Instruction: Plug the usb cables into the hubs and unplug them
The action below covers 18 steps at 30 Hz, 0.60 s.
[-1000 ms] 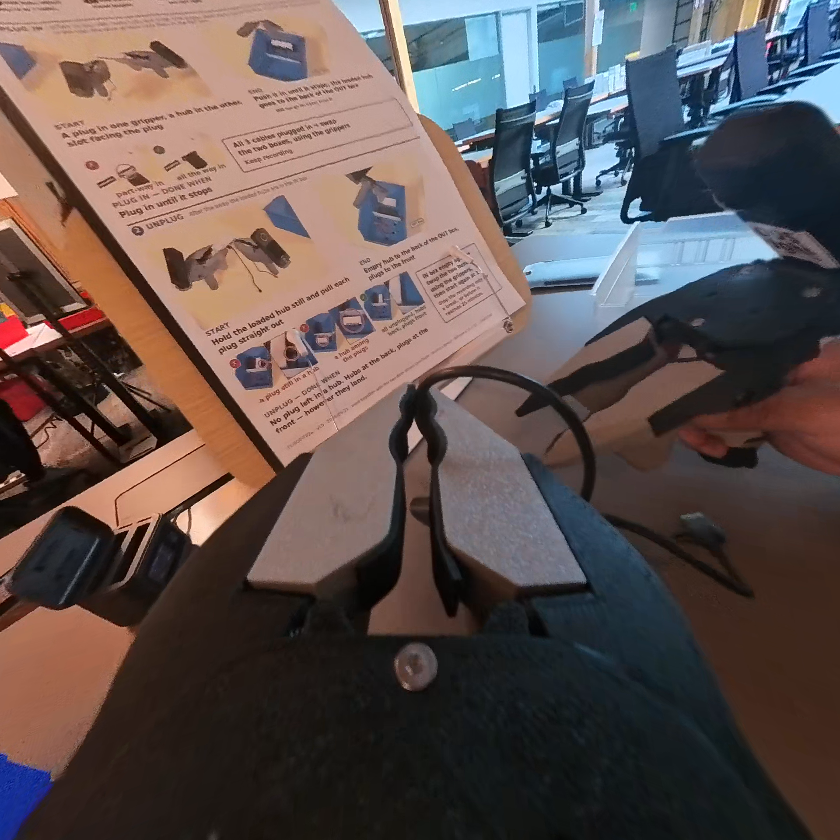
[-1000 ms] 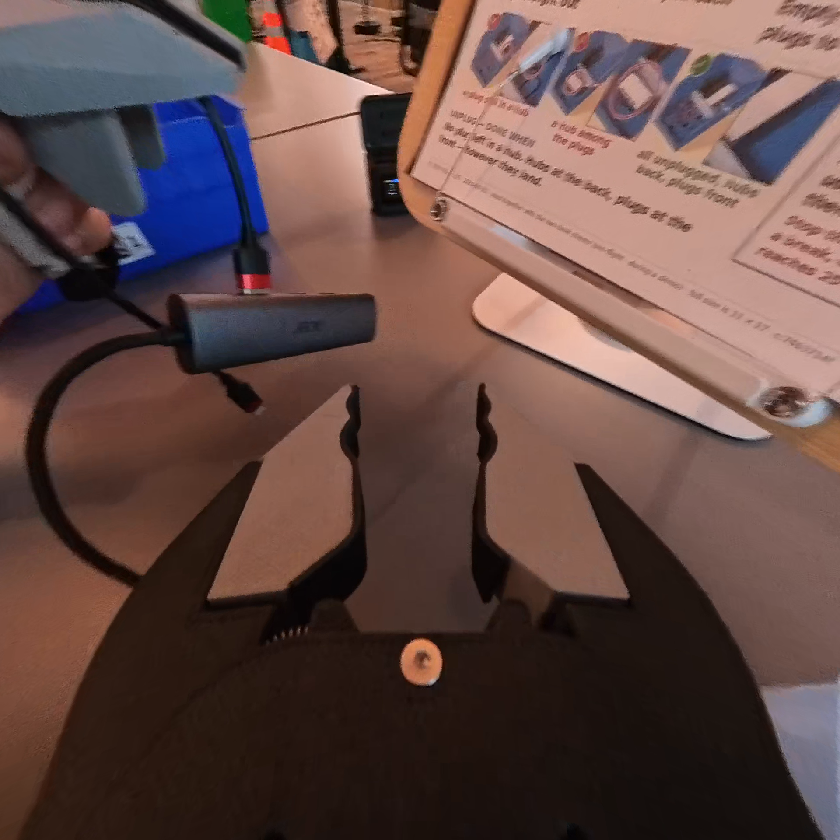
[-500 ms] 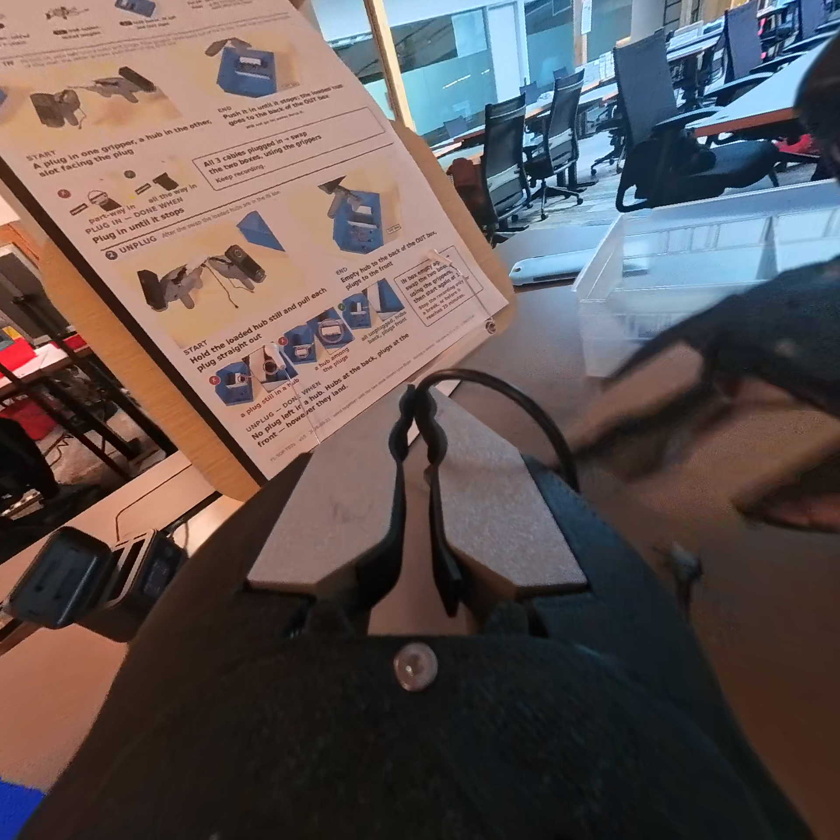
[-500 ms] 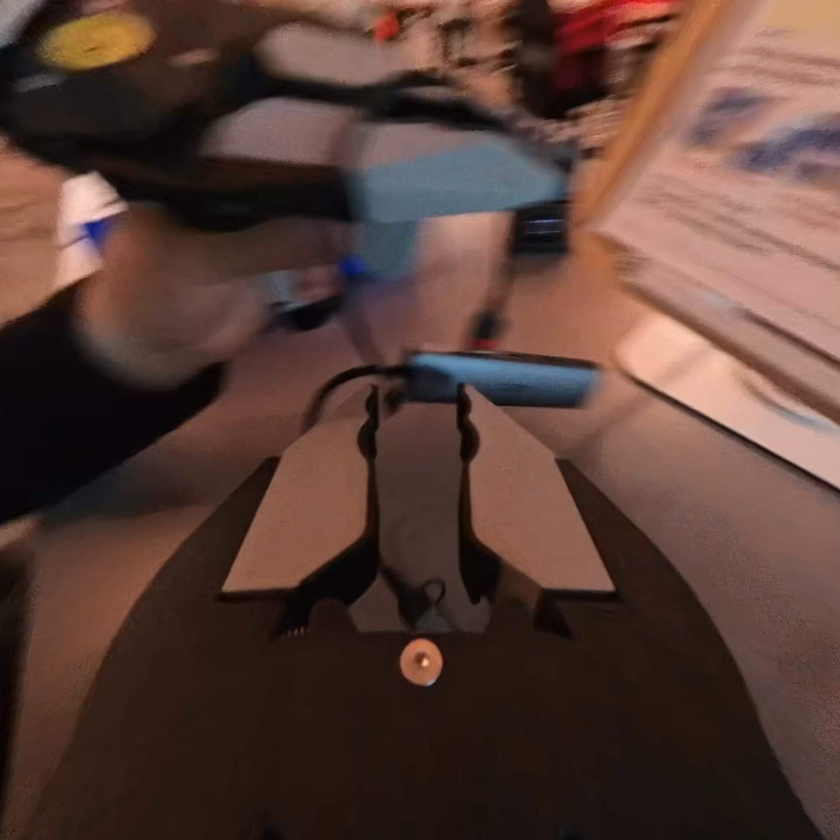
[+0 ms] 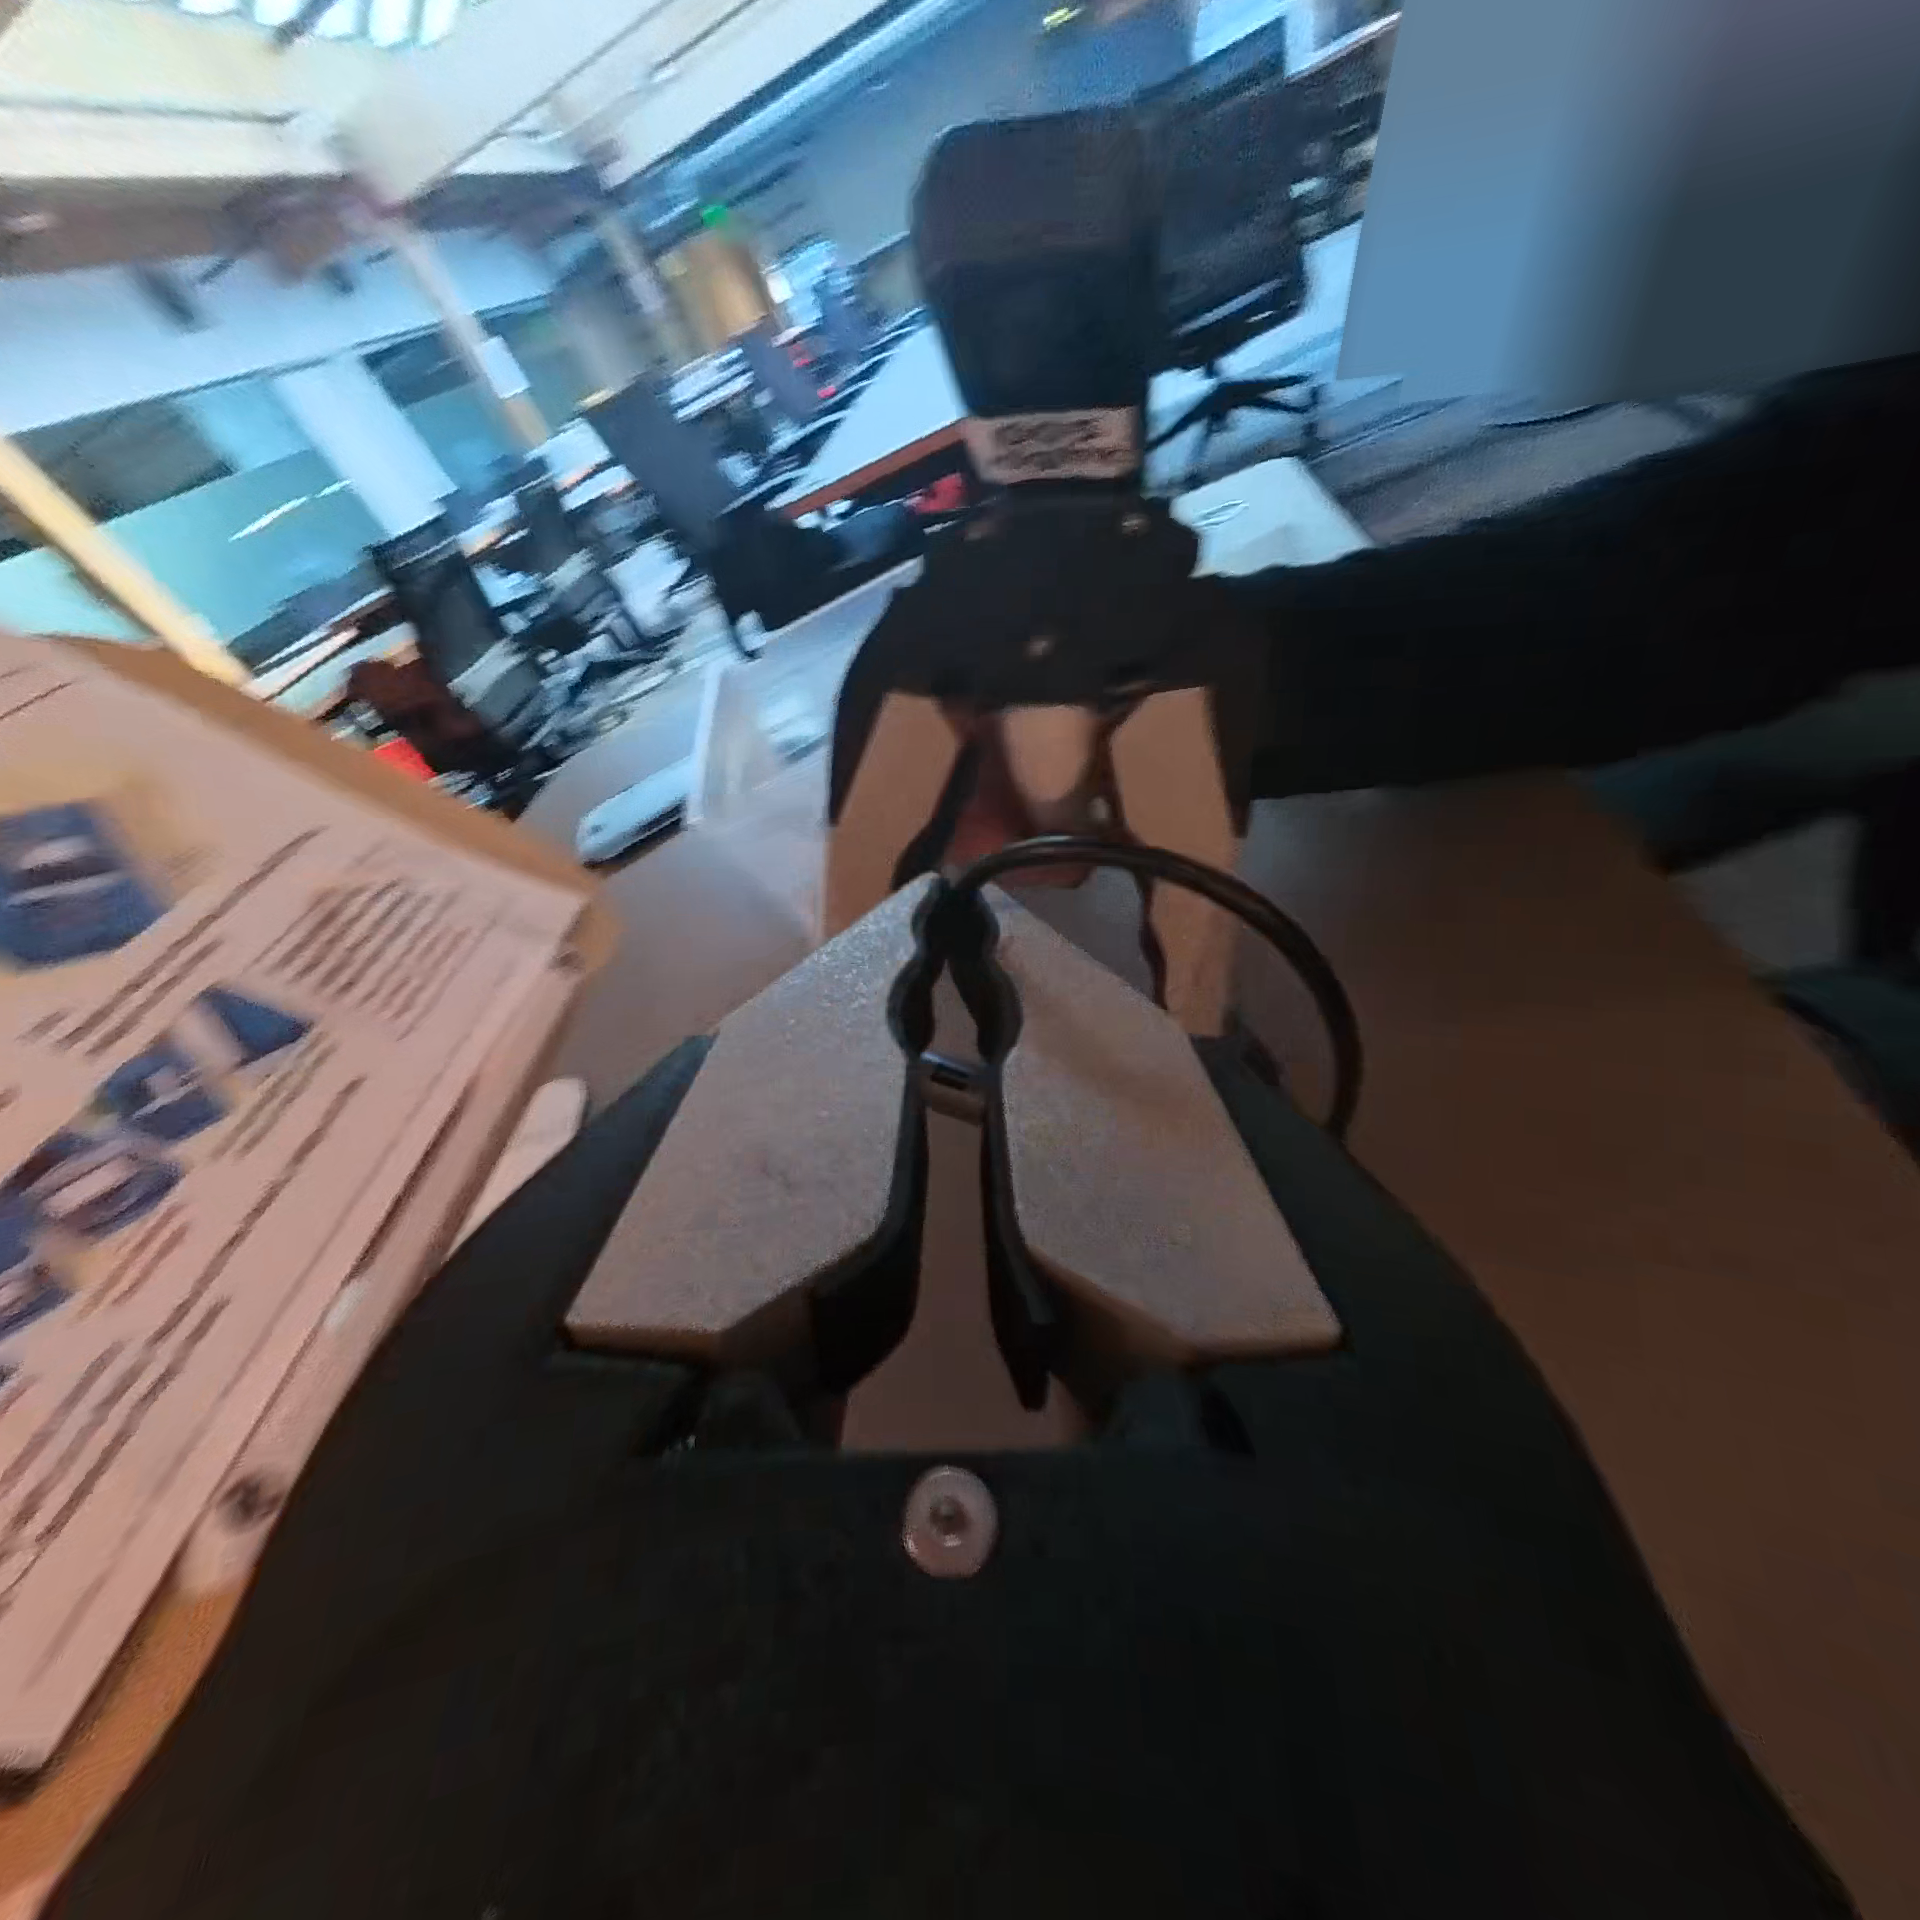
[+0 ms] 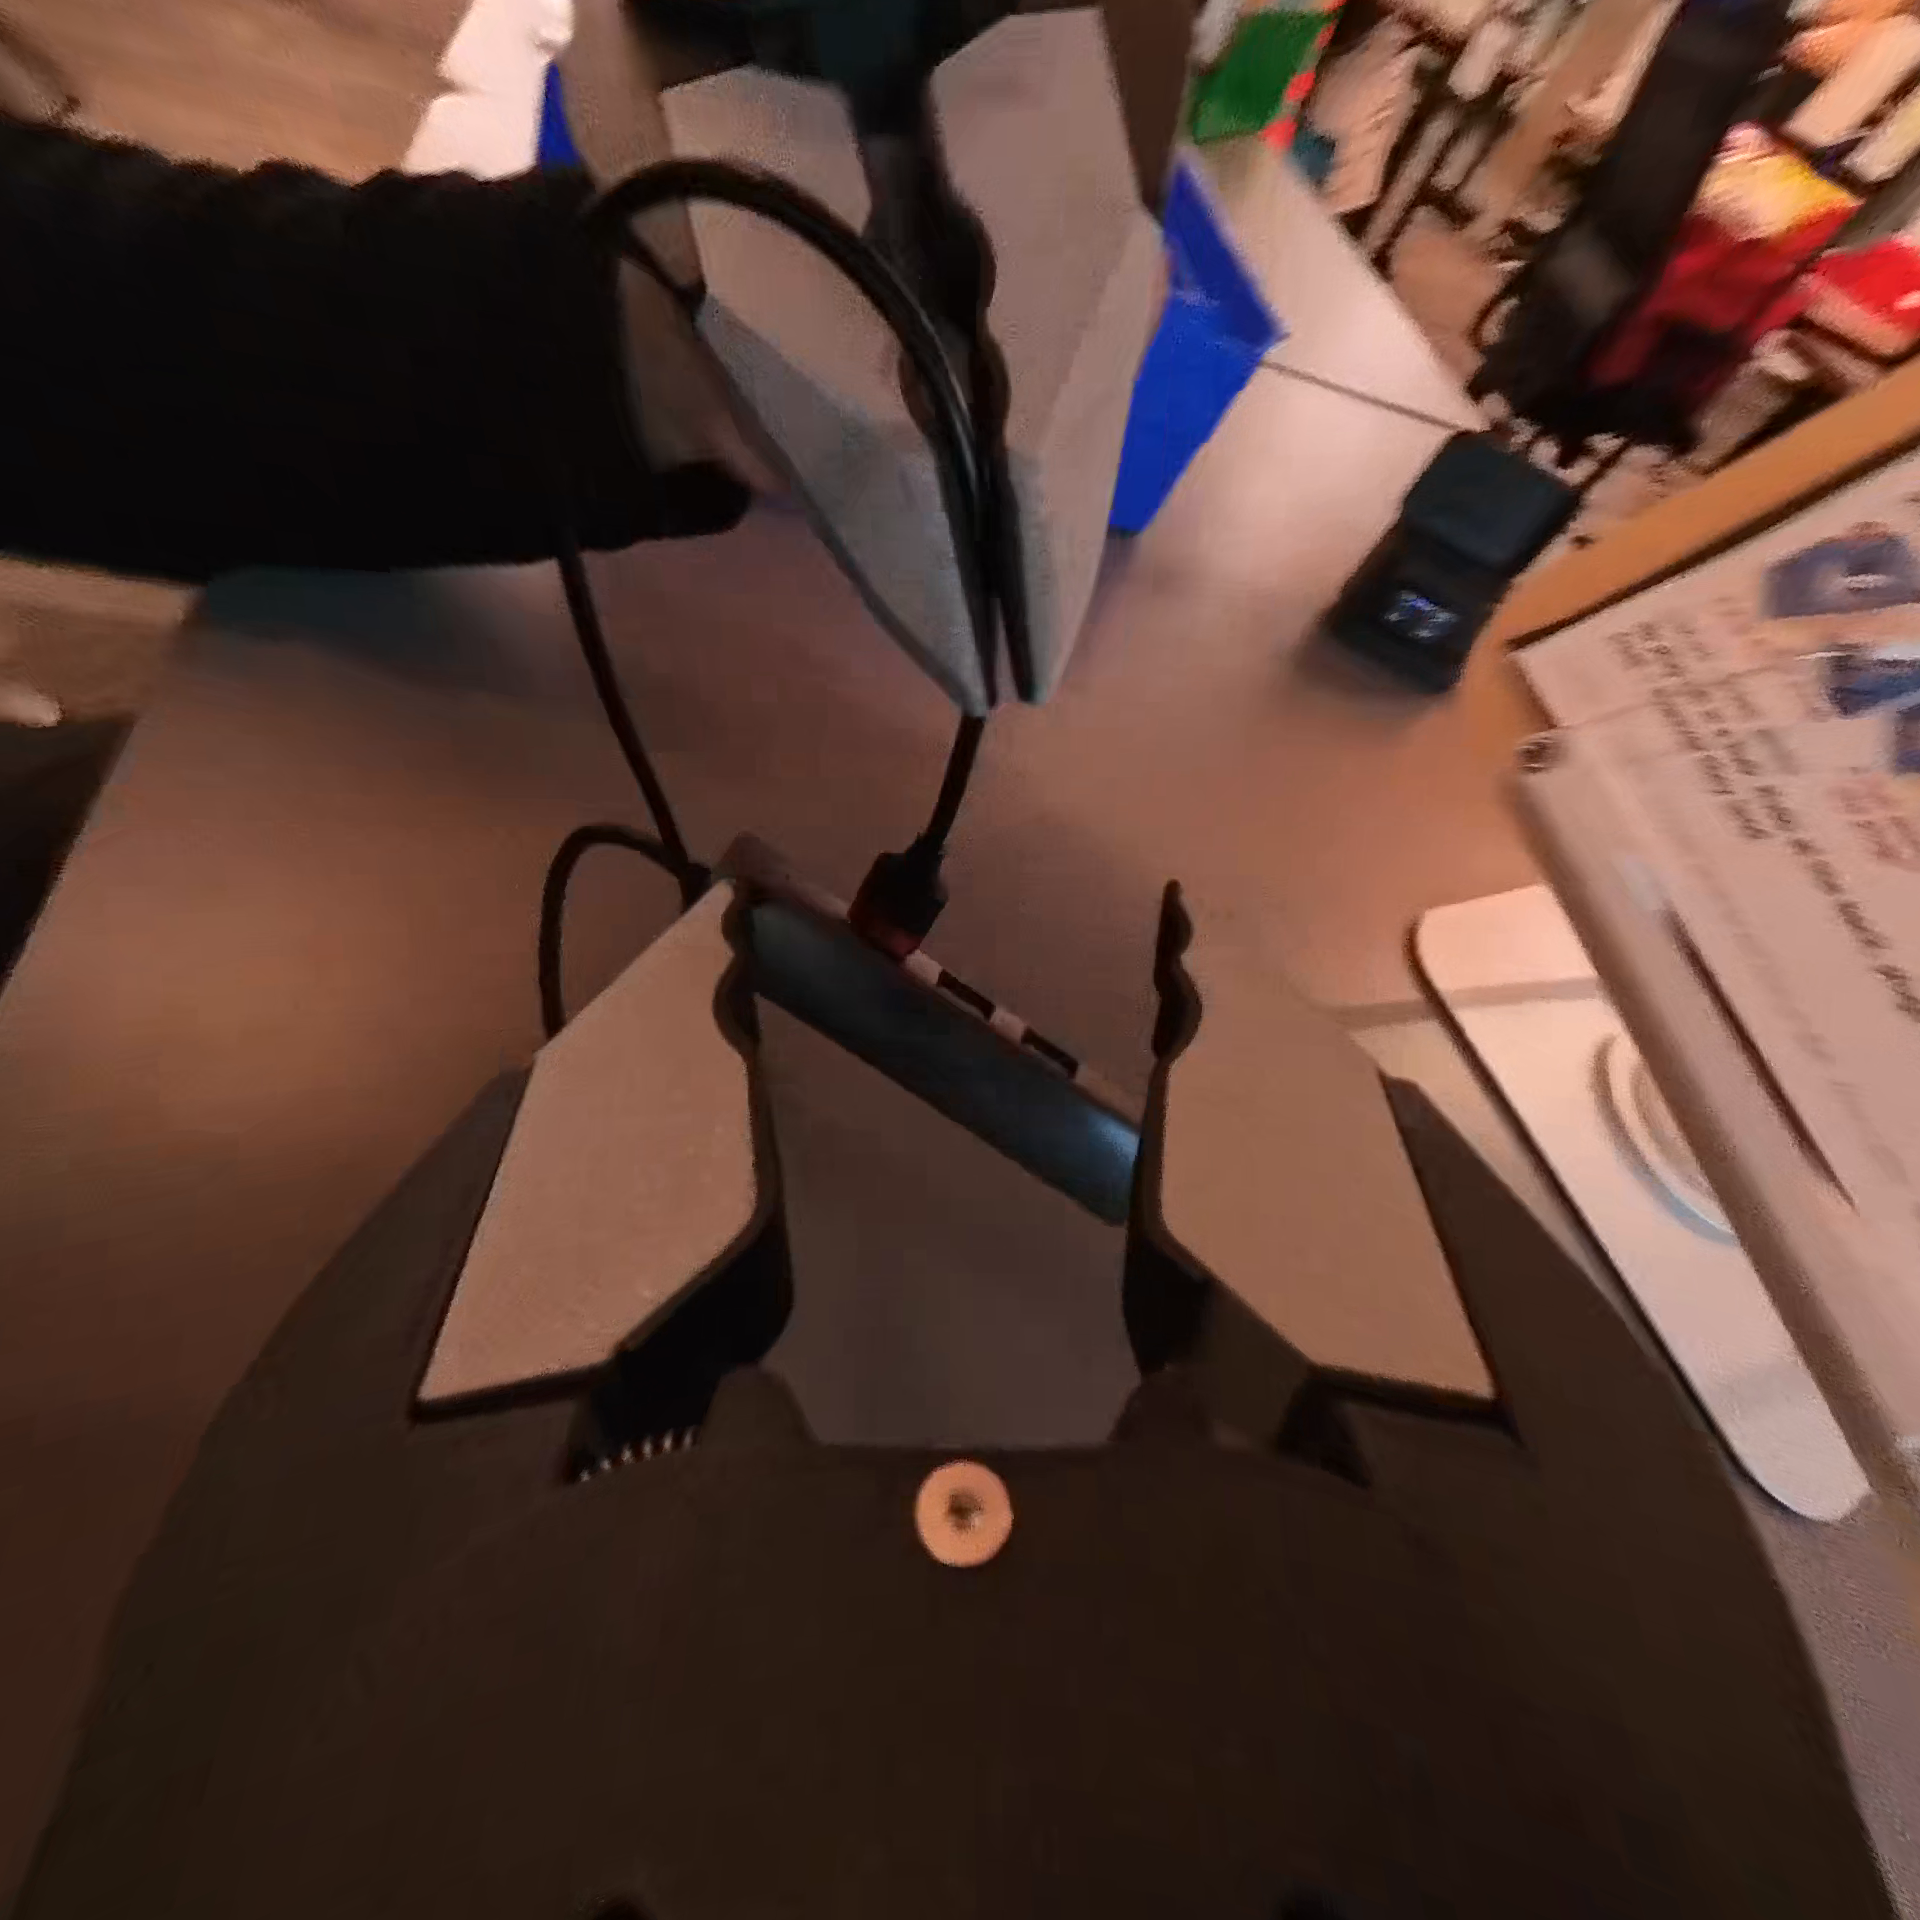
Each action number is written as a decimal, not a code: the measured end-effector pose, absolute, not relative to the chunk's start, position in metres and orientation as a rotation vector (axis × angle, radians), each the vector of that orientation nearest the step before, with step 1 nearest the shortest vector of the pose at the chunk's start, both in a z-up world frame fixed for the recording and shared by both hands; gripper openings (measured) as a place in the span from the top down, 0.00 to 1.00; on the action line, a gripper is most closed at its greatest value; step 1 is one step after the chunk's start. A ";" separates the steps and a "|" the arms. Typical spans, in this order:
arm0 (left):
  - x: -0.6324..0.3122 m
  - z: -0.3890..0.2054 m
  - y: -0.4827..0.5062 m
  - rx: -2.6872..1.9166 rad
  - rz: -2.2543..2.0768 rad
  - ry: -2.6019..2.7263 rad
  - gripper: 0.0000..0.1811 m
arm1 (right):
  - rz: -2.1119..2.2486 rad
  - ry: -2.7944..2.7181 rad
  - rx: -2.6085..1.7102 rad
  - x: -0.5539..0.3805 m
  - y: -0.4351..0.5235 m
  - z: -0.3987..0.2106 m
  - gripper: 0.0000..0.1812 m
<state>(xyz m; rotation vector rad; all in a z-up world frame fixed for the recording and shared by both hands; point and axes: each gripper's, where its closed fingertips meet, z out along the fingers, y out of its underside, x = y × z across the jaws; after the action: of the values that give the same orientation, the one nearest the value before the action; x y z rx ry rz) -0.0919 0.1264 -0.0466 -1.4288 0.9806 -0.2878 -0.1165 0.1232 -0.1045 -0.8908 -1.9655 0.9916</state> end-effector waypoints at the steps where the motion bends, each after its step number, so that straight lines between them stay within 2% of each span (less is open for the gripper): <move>1: -0.086 -0.049 0.121 -1.416 -0.326 1.014 1.00 | 0.993 -2.009 -0.869 -0.113 0.119 -0.108 0.57; 2: -0.082 -0.052 0.117 -1.411 -0.359 1.043 1.00 | 1.006 -2.063 -0.840 -0.107 0.112 -0.113 0.60; 4: -0.077 -0.056 0.110 -1.400 -0.408 1.085 1.00 | 1.056 -2.210 -0.797 -0.091 0.098 -0.128 0.71; 7: -0.073 -0.057 0.103 -1.377 -0.448 1.123 1.00 | 1.056 -2.296 -0.812 -0.090 0.091 -0.143 0.73; 10: -0.071 -0.062 0.103 -1.396 -0.438 1.141 1.00 | 1.050 -2.338 -0.807 -0.088 0.088 -0.149 0.82; 15: -0.067 -0.071 0.103 -1.424 -0.452 1.177 1.00 | 0.903 -2.346 -0.797 -0.102 0.086 -0.160 0.86; 18: -0.086 -0.077 0.121 -1.540 -0.364 1.077 0.99 | 0.882 -2.372 -0.936 -0.106 0.093 -0.164 0.90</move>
<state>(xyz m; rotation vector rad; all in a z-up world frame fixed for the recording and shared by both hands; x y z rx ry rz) -0.0857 0.1214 -0.0766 -1.5402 1.0766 -0.3644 -0.1059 0.0934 -0.1639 -0.9358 -2.3722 0.8822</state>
